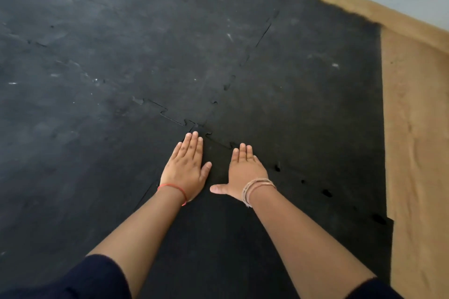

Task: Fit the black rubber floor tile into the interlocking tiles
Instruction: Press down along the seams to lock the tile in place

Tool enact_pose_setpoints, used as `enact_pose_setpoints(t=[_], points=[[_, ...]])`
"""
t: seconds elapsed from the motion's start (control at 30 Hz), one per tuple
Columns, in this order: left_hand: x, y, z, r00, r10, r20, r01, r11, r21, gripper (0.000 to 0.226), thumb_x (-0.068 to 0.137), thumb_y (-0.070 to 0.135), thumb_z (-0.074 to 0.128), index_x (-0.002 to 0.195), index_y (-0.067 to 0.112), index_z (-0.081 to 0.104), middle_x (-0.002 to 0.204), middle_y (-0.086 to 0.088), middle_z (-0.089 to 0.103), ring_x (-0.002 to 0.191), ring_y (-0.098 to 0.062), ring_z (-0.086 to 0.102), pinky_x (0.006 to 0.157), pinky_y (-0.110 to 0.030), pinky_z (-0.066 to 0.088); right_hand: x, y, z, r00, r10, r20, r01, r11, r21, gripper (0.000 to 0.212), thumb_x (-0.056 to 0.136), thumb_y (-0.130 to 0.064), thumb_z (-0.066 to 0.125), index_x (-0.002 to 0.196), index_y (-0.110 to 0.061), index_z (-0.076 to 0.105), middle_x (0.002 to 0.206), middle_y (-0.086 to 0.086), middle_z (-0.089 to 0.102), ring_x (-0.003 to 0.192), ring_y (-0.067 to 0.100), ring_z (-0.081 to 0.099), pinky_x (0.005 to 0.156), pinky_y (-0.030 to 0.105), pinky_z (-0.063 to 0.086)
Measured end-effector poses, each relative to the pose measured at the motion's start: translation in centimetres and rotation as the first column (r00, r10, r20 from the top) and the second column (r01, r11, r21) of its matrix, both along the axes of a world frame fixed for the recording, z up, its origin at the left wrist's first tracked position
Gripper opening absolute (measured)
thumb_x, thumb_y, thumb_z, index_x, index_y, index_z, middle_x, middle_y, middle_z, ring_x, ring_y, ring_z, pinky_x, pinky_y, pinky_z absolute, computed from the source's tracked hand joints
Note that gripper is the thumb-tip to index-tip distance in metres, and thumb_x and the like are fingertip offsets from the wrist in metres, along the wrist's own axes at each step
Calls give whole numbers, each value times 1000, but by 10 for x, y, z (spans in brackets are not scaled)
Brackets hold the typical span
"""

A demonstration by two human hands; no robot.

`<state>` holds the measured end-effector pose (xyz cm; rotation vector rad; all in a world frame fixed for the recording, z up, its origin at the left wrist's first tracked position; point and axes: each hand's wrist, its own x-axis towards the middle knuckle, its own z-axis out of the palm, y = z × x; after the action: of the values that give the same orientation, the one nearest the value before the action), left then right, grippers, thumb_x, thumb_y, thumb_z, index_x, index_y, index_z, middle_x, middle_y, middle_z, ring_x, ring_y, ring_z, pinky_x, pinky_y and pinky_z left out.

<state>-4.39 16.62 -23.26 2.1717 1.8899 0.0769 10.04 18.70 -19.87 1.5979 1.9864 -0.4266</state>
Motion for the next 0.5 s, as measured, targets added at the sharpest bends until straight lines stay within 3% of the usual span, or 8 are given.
enact_pose_setpoints(t=[0.17,0.33,0.43,0.5], points=[[-4,28,18,991,-74,-115,54,984,-169,53,98,33,13,143,6,7,156,-10,4,143,-19,0,114,-32,-2,-6,3,7,999,-38,-8,38,997,-65,119,73,-72,49,140,5,-13,152,24,-16,141,36,-12,116,43,3],[-17,39,26,994,-102,49,112,948,-299,50,99,30,16,144,11,4,156,-4,-4,142,-15,-7,114,-32,-1,-1,-5,5,987,-85,-135,86,996,4,115,75,-69,50,142,2,-12,153,20,-16,142,33,-14,115,41,0],[-19,2,9,996,-35,78,44,993,-106,57,98,36,21,144,12,-1,156,-2,-7,141,-15,-11,115,-32,-2,1,-13,4,969,42,-245,-16,994,107,107,79,-61,53,143,-5,-13,154,13,-20,141,28,-17,114,39,-3],[-24,-23,0,970,201,137,-210,976,51,59,96,37,25,144,10,3,156,-5,0,142,-18,-6,115,-35,0,-9,0,11,949,204,-242,-171,973,152,116,74,-53,65,143,-7,-16,153,10,-24,141,26,-20,114,37,-4]])
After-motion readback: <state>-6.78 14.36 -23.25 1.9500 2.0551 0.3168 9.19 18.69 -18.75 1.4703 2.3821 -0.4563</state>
